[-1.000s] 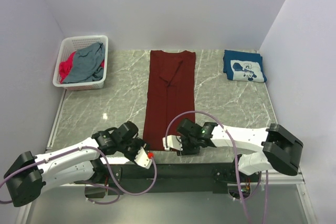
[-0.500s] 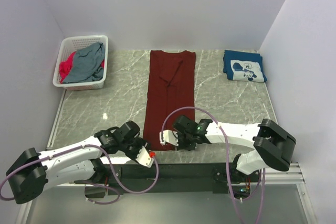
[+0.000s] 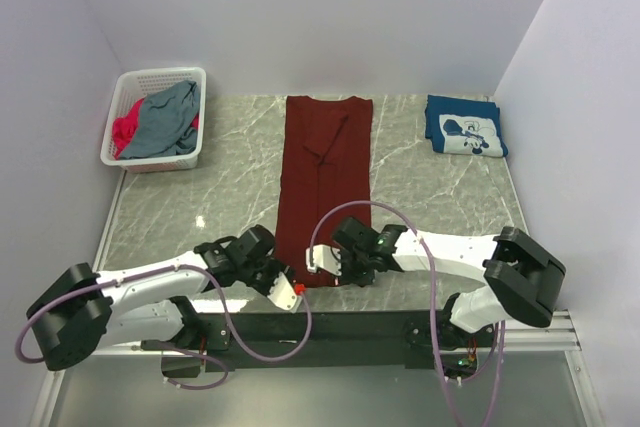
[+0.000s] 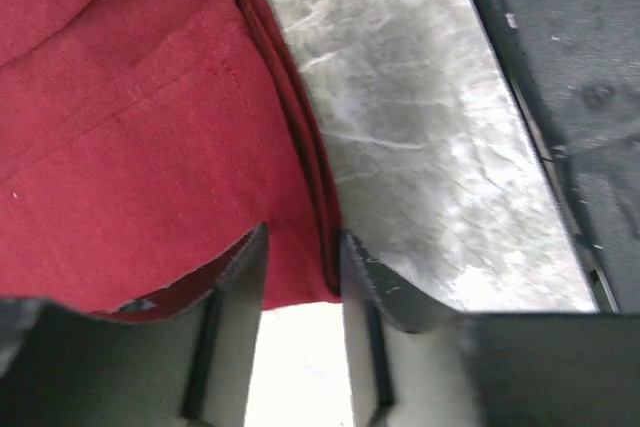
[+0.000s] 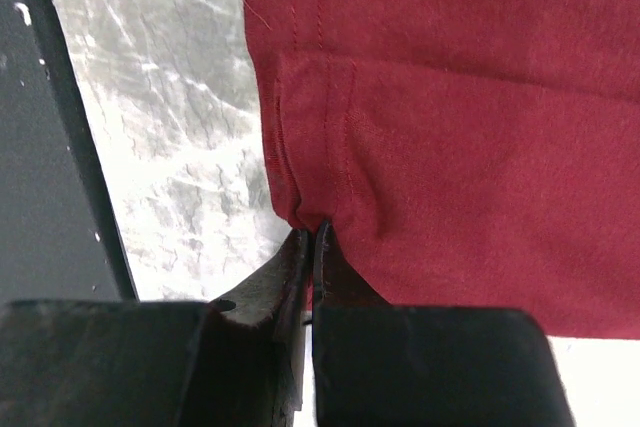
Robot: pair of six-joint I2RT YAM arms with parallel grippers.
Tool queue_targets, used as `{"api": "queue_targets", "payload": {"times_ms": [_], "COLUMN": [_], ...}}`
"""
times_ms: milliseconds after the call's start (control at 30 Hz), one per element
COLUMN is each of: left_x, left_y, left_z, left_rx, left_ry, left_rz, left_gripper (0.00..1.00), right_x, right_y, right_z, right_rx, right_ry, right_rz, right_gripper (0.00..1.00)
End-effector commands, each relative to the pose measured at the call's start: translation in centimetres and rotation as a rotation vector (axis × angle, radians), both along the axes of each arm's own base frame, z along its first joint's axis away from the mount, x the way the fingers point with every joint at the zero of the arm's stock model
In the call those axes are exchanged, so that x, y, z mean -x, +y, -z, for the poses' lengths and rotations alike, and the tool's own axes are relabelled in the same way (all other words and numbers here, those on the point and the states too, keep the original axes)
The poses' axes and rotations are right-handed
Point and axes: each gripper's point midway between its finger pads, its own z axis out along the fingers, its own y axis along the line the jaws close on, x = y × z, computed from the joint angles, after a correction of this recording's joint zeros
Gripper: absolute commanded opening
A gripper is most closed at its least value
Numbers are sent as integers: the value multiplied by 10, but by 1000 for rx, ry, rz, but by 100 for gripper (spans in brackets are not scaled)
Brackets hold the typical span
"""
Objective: Fold and stack the t-shirts
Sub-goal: Fold the tshirt
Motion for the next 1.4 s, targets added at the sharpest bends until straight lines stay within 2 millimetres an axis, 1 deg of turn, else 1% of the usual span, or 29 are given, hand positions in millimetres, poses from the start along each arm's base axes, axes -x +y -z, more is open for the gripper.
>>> {"api": "queue_targets", "payload": {"times_ms": [0, 133, 200, 300, 333, 433, 533, 567, 600, 633, 700, 767, 800, 833, 867, 900, 933, 967, 1033, 1067, 1100, 1133, 1167, 1200, 1233, 1267, 1300, 1333, 1367], "left_x": [-8, -10, -11, -7, -2, 5, 19, 27, 28, 30, 27, 9, -1, -8, -24, -35, -45, -57, -78, -85, -94, -102, -114, -123, -129, -141, -147, -152, -160], "left_y": [0, -4, -6, -7, -3, -8, -13, -14, -16, -17, -19, -16, -18, -19, -12, -15, -16, -13, -15, -17, -18, -20, -18, -21, -21, -21, -20, -20, -17], "left_z": [4, -1, -6, -14, -14, -27, -35, -38, -44, -47, -57, -63, -74, -77, -74, -83, -86, -84, -94, -90, -95, -97, -94, -99, -98, -98, -97, -97, -92], "left_rx": [-44, -36, -24, -20, -36, -7, 7, 7, 22, 29, 52, 68, 88, 100, 87, 103, 117, 119, 147, 138, 147, 155, 155, 167, 168, 172, 174, 174, 170], "left_ry": [-23, -21, -25, -5, 21, 40, 50, 61, 70, 88, 92, 93, 96, 110, 126, 116, 104, 111, 80, 84, 65, 47, 39, 22, 15, 11, 5, -7, -9], "left_rz": [10, 3, 1, 5, 2, 12, 31, 47, 46, 24, -15, -87, -111, -116, -170, -183, -186, -220, -236, -238, -243, -240, -256, -258, -258, -273, -279, -276, -291], "left_gripper": [39, 25, 21, 11, 6, 1, 1, 1, 1, 1, 1, 1, 1, 1, 1, 1, 1, 1, 1, 1, 1, 1, 1, 1, 1, 1, 1, 1, 1], "right_x": [1, -3, -5, -7, -7, 1, 20, 23, 25, 25, 12, -3, -11, -21, -30, -38, -49, -59, -78, -91, -100, -109, -124, -133, -140, -155, -163, -170, -182], "right_y": [-8, -6, -4, 0, -1, -2, -7, -8, -10, -11, -13, -12, -14, -15, -16, -18, -20, -18, -21, -19, -18, -19, -21, -20, -20, -22, -22, -22, -20], "right_z": [-8, -14, -18, -30, -35, -45, -45, -46, -46, -48, -54, -66, -70, -74, -78, -81, -81, -87, -87, -96, -99, -96, -105, -107, -103, -111, -114, -108, -116], "right_rx": [5, -13, -25, -59, -68, -95, -92, -90, -83, -88, -97, -125, -131, -138, -141, -135, -135, -142, -126, -137, -142, -126, -133, -133, -119, -123, -125, -114, -119], "right_ry": [22, 24, 18, -2, -8, -10, 22, 34, 41, 37, 0, -39, -65, -99, -140, -173, -188, -216, -234, -266, -280, -279, -309, -327, -324, -353, -361, -346, -369], "right_rz": [35, 51, 55, 65, 69, 60, 26, 27, 30, 30, 49, 57, 64, 74, 50, 54, 74, 67, 97, 94, 101, 108, 116, 116, 114, 124, 126, 129, 124], "right_gripper": [0, 0, 0, 0, 0, 0, 0, 0, 0, 0, 0, 0, 0, 0, 0, 0, 0, 0, 0, 0, 0, 0, 0, 0, 0, 0, 0, 0, 0]}}
